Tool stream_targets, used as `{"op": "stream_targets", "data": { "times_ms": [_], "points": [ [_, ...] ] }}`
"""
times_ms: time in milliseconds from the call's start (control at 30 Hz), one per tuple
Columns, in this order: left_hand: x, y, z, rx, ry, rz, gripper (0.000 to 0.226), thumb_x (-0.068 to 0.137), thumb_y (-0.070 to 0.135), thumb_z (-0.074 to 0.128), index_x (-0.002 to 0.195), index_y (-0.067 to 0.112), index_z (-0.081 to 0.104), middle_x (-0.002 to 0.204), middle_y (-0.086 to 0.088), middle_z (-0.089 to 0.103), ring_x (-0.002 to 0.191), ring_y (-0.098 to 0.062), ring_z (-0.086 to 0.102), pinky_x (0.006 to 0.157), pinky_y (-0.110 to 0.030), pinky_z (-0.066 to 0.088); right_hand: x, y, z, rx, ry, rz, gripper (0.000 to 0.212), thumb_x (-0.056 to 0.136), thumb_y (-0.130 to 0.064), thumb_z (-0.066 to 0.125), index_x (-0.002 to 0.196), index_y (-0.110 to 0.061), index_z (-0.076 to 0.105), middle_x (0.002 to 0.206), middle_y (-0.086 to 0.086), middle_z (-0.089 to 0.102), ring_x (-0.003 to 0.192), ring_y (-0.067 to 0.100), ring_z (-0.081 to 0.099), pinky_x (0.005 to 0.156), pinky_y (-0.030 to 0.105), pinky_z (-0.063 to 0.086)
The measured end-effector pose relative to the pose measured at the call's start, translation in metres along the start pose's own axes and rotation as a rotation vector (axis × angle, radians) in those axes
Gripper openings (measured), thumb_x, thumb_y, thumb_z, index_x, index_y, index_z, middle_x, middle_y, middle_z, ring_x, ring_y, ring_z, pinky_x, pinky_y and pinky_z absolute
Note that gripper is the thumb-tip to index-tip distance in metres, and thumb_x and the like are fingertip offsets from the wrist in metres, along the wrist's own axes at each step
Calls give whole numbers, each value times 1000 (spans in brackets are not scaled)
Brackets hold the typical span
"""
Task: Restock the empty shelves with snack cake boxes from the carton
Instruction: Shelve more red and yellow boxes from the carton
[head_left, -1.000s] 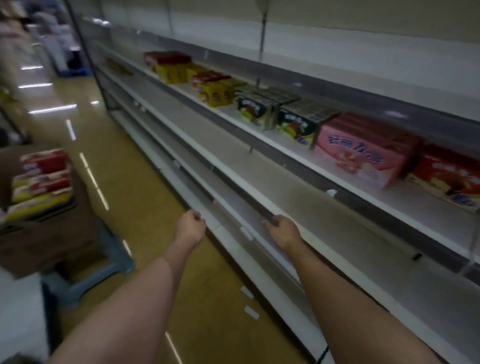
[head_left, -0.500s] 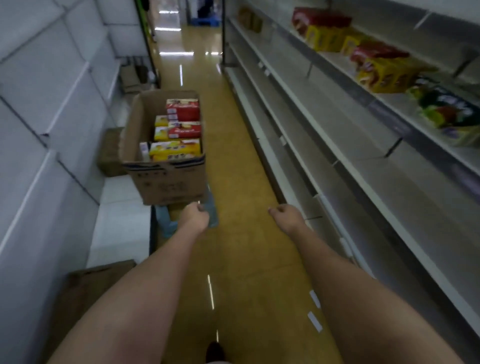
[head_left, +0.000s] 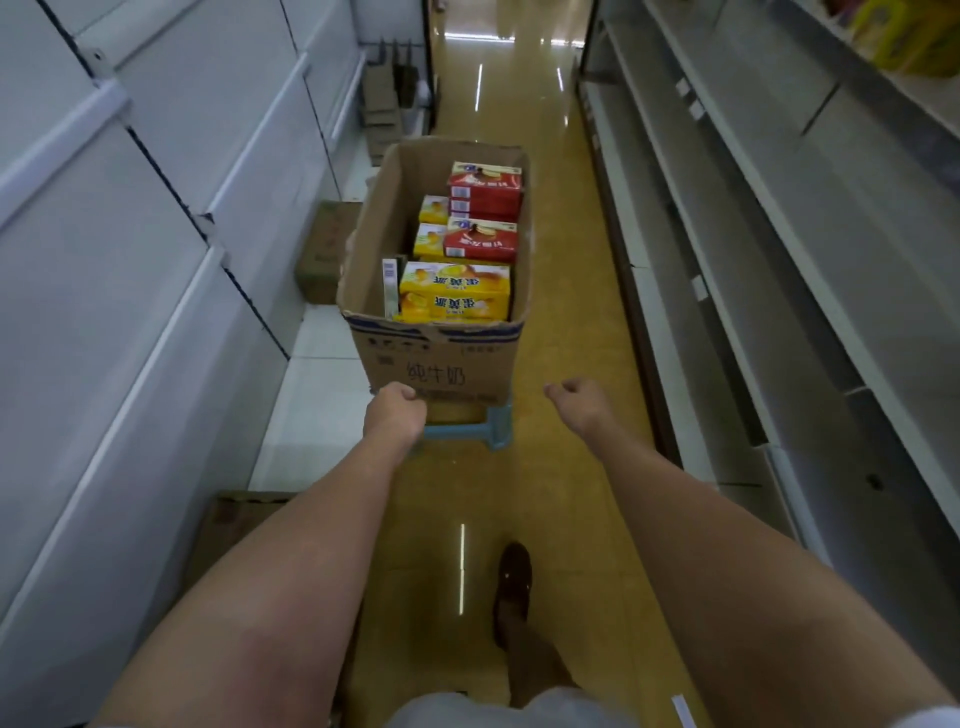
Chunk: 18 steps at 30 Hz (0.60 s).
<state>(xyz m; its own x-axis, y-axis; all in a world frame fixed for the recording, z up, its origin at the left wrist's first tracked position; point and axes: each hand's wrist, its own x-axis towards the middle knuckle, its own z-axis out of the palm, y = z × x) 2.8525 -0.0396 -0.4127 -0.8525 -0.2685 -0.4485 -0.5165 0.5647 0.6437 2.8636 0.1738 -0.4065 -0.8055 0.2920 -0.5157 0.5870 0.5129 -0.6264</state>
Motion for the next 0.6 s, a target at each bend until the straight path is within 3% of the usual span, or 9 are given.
{"op": "stream_targets", "data": {
  "times_ms": [233,467,600],
  "points": [
    [79,72,6,-12,58,-16,34,96,13,48,128,9,56,134,-12,53,122,-32,49,101,-37,42,103,-61,-27,-20,-54,-69,61,98,-40,46,145,-3,35,150,13,37,136,31,37,109,39,34],
    [143,116,17,-24,59,-36,34,98,12,45,131,9,53,134,-11,53,116,-29,51,84,-29,39,180,-108,-32,-39,-76,-100,57,99,-38,45,142,-2,38,144,14,44,131,31,43,102,37,38],
    [181,130,10,-52,76,-57,34,97,12,46,130,10,55,131,-11,56,109,-26,54,82,-29,39,215,-135,-20,-49,-91,-143,55,98,-38,47,141,-5,40,143,13,46,128,30,45,98,37,40]
  ]
}}
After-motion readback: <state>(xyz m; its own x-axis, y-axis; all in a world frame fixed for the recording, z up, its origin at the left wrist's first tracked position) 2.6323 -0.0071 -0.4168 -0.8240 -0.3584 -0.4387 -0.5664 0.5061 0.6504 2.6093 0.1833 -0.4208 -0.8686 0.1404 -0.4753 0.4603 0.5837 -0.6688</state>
